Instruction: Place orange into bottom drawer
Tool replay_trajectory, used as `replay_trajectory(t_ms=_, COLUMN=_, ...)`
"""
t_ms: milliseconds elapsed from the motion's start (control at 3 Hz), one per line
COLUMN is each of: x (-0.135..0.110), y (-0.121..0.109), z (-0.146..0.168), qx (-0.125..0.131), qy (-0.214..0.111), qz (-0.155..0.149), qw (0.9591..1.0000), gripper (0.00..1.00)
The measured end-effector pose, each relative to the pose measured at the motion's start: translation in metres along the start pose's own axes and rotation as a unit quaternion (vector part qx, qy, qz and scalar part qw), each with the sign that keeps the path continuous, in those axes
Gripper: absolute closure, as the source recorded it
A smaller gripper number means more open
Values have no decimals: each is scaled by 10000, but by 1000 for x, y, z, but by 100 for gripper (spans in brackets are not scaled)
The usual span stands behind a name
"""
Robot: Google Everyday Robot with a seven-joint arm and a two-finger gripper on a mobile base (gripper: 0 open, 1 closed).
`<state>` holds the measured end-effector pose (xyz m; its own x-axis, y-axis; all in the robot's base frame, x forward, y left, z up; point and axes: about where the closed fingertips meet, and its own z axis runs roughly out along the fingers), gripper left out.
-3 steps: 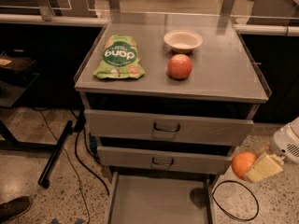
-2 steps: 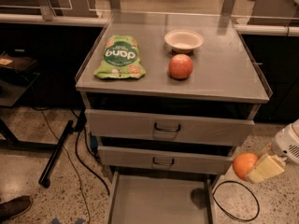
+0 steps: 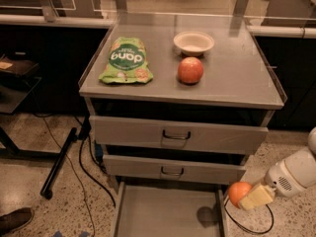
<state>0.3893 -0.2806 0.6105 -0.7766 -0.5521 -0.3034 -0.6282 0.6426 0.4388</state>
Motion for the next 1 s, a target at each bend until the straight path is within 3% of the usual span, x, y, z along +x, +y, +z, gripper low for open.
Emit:
replay_trajectory(t_ms=333, x=12, y=-22, z=37, qx=-19, qy=-34, qz=512, qw=9987, gripper=100)
replay_trajectory(t_ms=1000, x=16, y=-27, z=54, qx=-88, qy=-18, qz=709, qw=9974, gripper=100)
